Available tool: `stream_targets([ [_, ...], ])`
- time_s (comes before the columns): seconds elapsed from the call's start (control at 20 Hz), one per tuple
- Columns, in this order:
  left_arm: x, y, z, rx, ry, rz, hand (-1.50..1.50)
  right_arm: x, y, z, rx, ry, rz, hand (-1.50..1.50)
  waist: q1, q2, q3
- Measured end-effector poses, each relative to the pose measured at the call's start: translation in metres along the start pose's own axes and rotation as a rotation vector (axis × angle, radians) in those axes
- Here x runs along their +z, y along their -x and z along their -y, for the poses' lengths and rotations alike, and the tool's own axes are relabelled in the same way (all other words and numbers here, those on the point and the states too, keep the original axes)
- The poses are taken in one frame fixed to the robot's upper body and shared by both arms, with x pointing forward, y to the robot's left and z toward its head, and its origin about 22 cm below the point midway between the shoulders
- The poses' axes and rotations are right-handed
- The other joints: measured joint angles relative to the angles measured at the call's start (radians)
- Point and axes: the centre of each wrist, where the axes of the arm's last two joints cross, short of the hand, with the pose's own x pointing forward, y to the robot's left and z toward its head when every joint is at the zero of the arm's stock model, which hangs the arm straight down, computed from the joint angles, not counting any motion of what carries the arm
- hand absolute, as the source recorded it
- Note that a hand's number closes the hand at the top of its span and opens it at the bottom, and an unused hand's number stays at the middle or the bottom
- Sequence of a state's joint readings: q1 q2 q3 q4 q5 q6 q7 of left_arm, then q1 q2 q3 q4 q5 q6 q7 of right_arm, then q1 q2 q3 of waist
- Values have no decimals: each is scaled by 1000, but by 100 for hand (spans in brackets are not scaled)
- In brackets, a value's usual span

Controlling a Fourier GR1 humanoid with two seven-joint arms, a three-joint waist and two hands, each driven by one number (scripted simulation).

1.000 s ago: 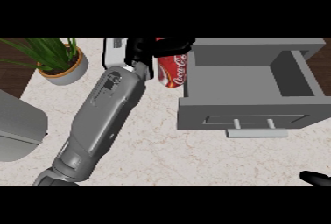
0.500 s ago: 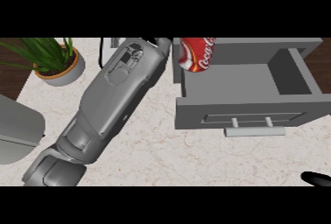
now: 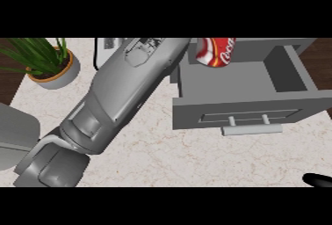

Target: Pick up the can, place it into the drawer and close the drawer

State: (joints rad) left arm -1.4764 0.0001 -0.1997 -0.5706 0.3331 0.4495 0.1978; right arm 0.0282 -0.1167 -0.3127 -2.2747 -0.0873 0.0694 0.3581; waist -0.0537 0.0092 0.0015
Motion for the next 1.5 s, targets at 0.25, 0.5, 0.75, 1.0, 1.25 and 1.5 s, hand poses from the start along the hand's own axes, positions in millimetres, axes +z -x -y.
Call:
stream_targets([
  [0.25,-6,-1,5,-33,-34,0,150,-2,-1,-1,-3,-16,10,-150,-19,6,1],
  [0.5,-9,-1,7,-61,-98,1,-150,-4,-3,-6,2,-32,11,-150,-37,12,2],
  [0.75,-10,3,8,-67,-158,-2,-150,-11,-1,-5,6,-48,13,-150,-42,12,2],
  [1.0,-12,3,7,-67,-200,13,-150,-19,-6,-3,58,-66,49,-150,-51,17,2],
  [1.25,-13,3,6,-34,-216,12,-150,-29,-9,-10,147,-113,113,-150,-51,22,2],
  [1.5,-12,2,7,10,-215,11,-150,-40,-14,-21,296,-166,174,-150,-43,22,1],
])
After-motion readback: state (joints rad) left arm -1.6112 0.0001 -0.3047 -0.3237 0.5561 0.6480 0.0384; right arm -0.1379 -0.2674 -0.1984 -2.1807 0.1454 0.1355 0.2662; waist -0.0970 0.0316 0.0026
